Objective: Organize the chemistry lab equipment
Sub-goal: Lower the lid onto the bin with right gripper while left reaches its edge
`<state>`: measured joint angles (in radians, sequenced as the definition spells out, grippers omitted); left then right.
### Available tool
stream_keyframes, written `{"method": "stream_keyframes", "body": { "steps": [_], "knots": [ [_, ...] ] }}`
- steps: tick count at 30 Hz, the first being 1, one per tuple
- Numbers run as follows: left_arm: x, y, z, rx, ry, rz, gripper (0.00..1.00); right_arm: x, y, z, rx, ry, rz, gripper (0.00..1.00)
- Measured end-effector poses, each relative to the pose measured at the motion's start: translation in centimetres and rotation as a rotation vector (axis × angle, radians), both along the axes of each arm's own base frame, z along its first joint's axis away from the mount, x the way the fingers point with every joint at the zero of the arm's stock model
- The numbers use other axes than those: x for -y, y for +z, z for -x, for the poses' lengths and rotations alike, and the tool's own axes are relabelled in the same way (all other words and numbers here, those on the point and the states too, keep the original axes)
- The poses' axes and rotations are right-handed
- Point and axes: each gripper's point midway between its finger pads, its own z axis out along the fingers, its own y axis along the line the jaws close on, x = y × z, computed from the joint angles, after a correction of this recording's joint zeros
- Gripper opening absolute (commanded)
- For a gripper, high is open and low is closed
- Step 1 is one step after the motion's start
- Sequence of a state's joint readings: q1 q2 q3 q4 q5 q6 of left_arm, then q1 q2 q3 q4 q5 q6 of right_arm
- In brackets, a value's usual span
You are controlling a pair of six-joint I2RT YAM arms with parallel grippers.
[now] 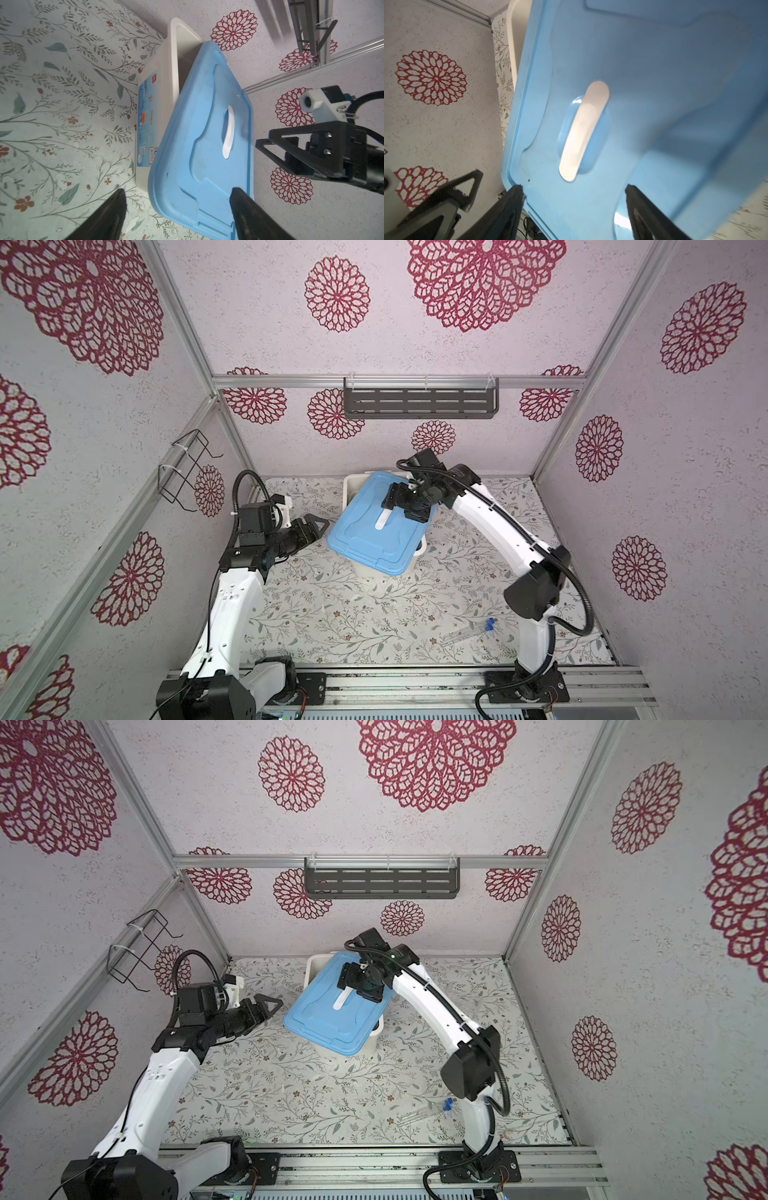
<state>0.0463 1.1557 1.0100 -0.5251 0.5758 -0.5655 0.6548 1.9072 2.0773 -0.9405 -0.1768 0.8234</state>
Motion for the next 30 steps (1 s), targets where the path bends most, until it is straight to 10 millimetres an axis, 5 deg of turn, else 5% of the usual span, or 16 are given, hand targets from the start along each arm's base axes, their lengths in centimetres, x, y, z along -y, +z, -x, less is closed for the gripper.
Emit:
{"method": "stream_keyframes", "body": {
  "steps": [6, 12, 17, 22, 24, 30],
  "knots": [
    [1.8, -0.2, -0.4, 0.02, -0.063, -0.122, 0.81, 7.2, 1.9, 1.5, 0.185, -0.074, -0.065, 0.7],
    [2.5, -1.5, -0.9, -0.013, -0.084, -0.196, 0.79, 12.5, -1.6, -0.5, 0.202, -0.198, -0.13, 0.54],
    [2.4, -2.2, -0.9, -0.029, -0.077, -0.236, 0.78, 10.7, -5.3, -1.3, 0.145, -0.155, -0.19, 0.53],
    [2.4, -2.3, -0.9, -0.029, -0.072, -0.246, 0.77, 8.9, -5.8, -2.3, 0.149, -0.111, -0.243, 0.53],
    [2.5, -2.3, -0.9, -0.029, -0.074, -0.248, 0.76, 8.5, -6.0, -2.9, 0.158, -0.102, -0.253, 0.44],
    [3.2, -3.1, -0.5, -0.046, -0.087, -0.247, 0.73, 7.2, -6.9, -4.9, 0.152, -0.089, -0.275, 0.38]
  ]
}}
